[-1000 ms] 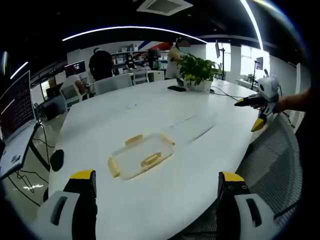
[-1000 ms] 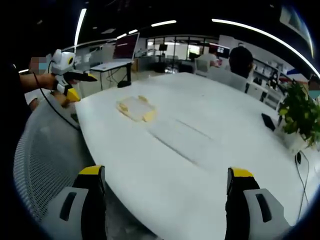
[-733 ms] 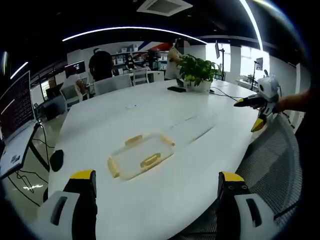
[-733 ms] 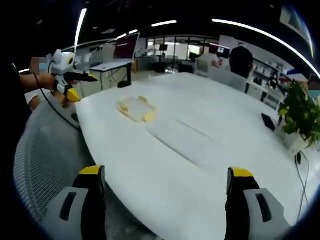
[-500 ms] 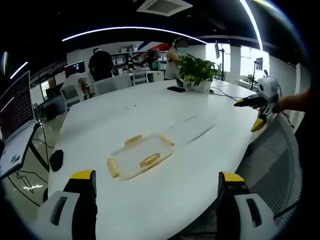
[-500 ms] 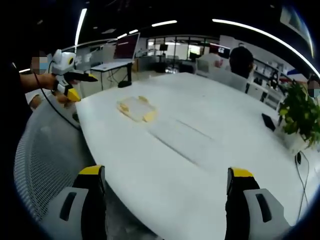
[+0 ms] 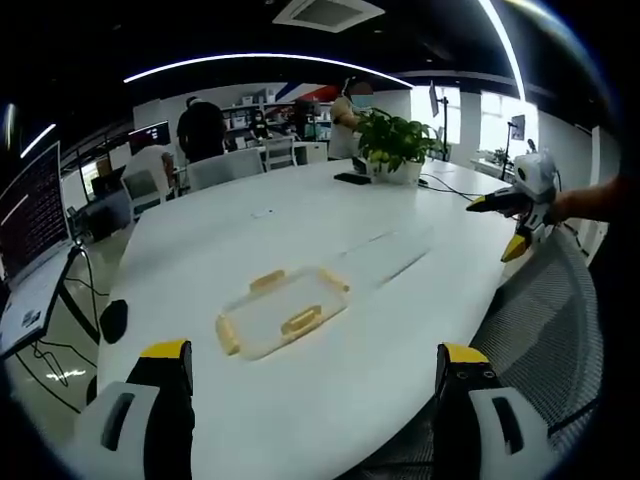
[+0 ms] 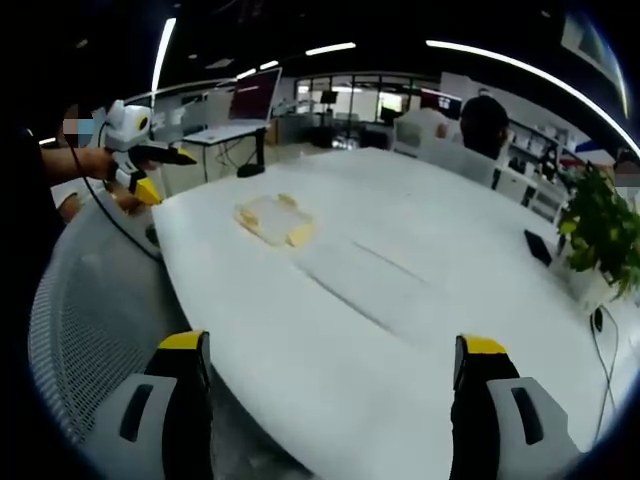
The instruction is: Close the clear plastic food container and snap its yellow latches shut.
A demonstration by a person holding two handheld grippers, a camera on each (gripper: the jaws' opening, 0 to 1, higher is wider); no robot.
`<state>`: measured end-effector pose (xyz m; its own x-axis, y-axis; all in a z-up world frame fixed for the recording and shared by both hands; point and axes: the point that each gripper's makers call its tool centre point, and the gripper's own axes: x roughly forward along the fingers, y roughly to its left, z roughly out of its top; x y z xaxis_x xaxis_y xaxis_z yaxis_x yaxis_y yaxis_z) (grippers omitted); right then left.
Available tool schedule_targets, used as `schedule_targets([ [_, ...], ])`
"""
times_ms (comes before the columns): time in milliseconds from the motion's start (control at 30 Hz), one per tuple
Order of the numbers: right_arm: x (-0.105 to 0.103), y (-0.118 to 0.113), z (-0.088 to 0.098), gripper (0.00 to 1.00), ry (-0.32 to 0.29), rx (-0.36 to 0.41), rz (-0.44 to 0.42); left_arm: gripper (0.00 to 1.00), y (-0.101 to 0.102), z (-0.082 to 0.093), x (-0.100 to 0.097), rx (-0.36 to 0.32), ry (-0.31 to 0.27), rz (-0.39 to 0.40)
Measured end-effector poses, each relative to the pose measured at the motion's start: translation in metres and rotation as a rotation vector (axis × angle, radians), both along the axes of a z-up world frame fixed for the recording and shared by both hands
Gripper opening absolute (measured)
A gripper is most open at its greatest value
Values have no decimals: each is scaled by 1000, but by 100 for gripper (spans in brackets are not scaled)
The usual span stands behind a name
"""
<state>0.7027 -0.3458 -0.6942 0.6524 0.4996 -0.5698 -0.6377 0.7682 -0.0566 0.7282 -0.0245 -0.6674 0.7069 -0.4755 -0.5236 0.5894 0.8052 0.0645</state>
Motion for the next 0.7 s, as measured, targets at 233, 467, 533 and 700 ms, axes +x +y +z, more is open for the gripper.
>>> schedule_targets([
  [233,1,-2,1,99,0,-4,3,99,1,0,1,0,0,0],
  [467,3,1,5,96,-1,3,39,99,2,3,4,-2,-3,4],
  [533,4,2,6,96,1,1,42,99,4,3,6,0,-4,3],
  [700,7,2,8,96,5,-5,56,99,7,4,9,10,-4,-1],
])
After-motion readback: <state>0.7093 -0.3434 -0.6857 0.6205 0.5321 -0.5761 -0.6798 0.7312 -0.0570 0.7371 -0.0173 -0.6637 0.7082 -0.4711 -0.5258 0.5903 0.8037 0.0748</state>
